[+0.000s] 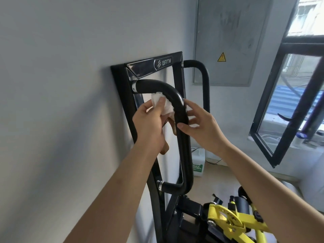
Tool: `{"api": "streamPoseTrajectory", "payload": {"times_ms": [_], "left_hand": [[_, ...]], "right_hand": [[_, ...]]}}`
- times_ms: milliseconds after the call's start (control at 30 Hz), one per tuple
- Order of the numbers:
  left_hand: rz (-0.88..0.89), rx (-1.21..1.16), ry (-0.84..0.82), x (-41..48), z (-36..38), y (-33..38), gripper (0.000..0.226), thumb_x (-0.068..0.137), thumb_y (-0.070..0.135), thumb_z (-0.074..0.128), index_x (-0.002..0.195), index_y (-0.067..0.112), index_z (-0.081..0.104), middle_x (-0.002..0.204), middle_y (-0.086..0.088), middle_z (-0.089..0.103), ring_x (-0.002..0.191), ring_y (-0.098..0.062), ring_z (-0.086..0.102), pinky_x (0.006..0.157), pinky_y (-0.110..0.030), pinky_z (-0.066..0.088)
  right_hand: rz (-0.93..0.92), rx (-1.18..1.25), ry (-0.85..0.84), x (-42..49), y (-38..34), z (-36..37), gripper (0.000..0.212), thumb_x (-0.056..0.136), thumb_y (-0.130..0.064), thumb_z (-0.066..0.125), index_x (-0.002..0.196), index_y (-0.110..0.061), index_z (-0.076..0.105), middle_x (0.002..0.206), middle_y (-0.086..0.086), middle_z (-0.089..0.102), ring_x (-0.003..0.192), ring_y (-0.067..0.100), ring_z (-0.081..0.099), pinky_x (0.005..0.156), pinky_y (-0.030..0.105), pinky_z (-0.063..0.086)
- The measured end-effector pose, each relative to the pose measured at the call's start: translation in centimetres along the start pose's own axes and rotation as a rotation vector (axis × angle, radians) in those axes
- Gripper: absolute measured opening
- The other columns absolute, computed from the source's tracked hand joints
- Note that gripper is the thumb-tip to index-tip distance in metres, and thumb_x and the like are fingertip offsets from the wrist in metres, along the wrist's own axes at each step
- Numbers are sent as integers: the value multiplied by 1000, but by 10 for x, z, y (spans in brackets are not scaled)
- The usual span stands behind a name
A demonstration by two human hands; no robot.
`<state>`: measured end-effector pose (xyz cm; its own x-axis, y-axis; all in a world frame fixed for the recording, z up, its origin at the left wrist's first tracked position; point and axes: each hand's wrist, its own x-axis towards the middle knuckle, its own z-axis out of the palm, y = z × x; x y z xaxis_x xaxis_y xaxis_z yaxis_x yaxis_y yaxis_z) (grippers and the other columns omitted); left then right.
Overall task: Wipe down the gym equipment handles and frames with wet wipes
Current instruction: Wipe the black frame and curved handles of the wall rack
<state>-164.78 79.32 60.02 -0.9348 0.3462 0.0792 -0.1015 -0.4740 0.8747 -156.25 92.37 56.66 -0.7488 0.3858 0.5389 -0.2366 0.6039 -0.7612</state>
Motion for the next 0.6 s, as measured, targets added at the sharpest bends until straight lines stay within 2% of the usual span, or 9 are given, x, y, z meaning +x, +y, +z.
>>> {"api": "streamPoseTrajectory", "payload": {"times_ms": [67,133,167,233,333,400,467,533,600], "left_hand": [[-93,-142,40,1,5,9,23,88,18,78,108,8,72,102,-10,76,79,-17,77,84,-42,62],[-155,-329,97,2,7,20,12,91,12,74,102,7,72,97,-7,74,65,-10,75,66,-24,61],[-172,-417,117,4,5,24,9,92,10,72,100,6,71,96,-7,72,62,-9,75,59,-20,58],[-166,-534,127,8,1,30,7,94,10,69,95,3,67,91,-7,69,61,-11,74,53,-19,56],[-129,-563,104,13,4,32,10,95,9,68,95,0,66,86,-9,66,62,-13,71,55,-21,57],[-132,-469,136,10,8,28,15,92,8,72,106,2,68,95,-10,72,60,-12,74,55,-21,58],[-104,-273,133,6,9,19,15,90,10,74,104,8,70,91,-5,73,58,-7,72,58,-21,58],[-9,-33,50,0,5,7,10,89,15,76,95,16,68,75,4,71,58,-5,69,71,-25,57],[123,167,-51,-4,-3,-4,9,89,17,76,94,18,69,72,8,73,69,-8,70,83,-31,56]], "right_hand": [[-36,-17,-6,9,-5,-2,63,86,-12,78,141,-27,52,101,-4,73,88,18,73,85,45,61],[-43,-15,-30,13,-5,-5,62,85,-12,79,139,-26,53,101,-2,74,89,19,73,86,46,61],[-43,-2,-46,14,-5,-6,62,84,-11,79,139,-26,54,100,0,74,89,20,74,86,46,61],[-43,26,-73,15,-3,-8,62,84,-10,79,139,-26,55,100,2,74,89,23,74,85,46,62],[-32,63,-77,15,0,-10,63,85,-10,79,140,-28,55,102,2,74,90,22,74,85,43,62],[-13,92,-39,7,3,-6,64,86,-11,78,142,-27,54,104,0,74,92,20,73,88,39,61],[3,131,35,-8,12,4,57,87,-10,77,138,-27,58,104,-4,74,94,18,73,88,37,61],[36,154,102,-27,25,15,51,87,-9,77,129,-34,62,101,-13,74,94,15,72,87,37,62],[95,166,135,-46,37,23,51,87,-11,77,122,-44,62,99,-20,74,93,11,72,88,34,61]]}}
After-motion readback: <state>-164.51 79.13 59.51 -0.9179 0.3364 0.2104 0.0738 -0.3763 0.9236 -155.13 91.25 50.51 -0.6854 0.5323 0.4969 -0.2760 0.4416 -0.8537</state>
